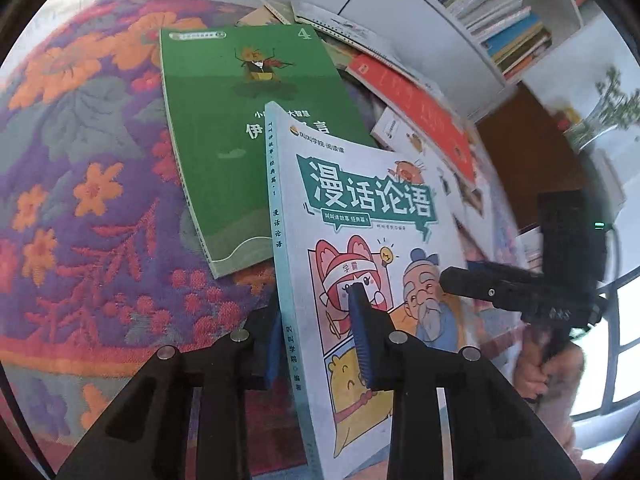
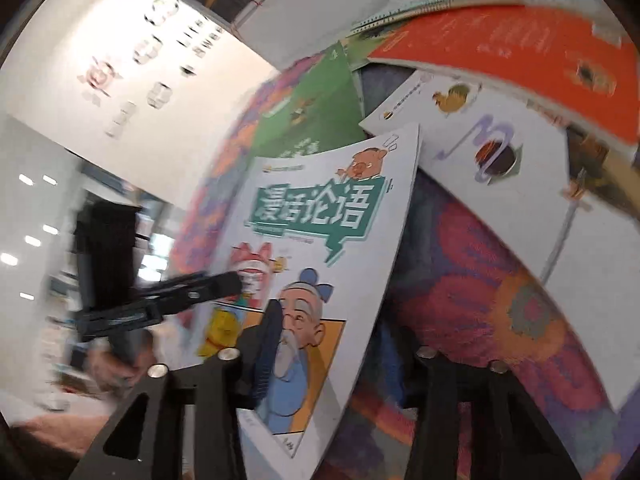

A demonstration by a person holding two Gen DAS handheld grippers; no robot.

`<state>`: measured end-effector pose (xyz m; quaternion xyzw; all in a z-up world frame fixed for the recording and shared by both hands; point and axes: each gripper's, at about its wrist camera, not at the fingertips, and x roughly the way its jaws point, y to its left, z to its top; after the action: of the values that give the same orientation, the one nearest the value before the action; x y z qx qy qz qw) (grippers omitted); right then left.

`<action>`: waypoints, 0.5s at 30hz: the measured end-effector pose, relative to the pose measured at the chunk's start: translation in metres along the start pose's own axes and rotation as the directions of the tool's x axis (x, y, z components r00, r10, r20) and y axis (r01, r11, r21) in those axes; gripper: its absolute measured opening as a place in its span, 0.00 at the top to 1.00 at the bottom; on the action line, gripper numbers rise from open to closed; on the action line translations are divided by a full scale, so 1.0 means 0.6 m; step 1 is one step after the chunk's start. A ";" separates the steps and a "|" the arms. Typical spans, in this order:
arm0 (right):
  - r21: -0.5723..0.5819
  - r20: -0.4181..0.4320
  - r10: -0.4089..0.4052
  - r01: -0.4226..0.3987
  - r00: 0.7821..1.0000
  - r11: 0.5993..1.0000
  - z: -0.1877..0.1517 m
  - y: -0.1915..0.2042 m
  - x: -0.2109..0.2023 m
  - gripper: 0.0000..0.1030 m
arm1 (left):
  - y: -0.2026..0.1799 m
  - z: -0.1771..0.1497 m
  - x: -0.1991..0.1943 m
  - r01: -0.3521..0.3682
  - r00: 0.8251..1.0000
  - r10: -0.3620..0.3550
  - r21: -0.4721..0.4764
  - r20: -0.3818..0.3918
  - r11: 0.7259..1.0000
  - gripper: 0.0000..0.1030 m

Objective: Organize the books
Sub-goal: 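Close the left tool on the comic book's spine and lift it upright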

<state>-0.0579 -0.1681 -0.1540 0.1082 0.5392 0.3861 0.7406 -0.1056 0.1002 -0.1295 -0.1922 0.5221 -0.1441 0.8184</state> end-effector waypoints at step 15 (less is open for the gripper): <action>-0.023 0.049 -0.035 0.036 0.998 0.999 -0.010 0.119 -0.047 0.68 | -0.015 0.012 -0.063 -0.076 0.997 0.075 0.053 0.022 0.996 0.75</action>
<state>-0.0993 -0.1407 -0.0952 0.0989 0.5180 0.3765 0.7616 -0.1149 0.1101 -0.0924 -0.1516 0.5168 -0.1251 0.8332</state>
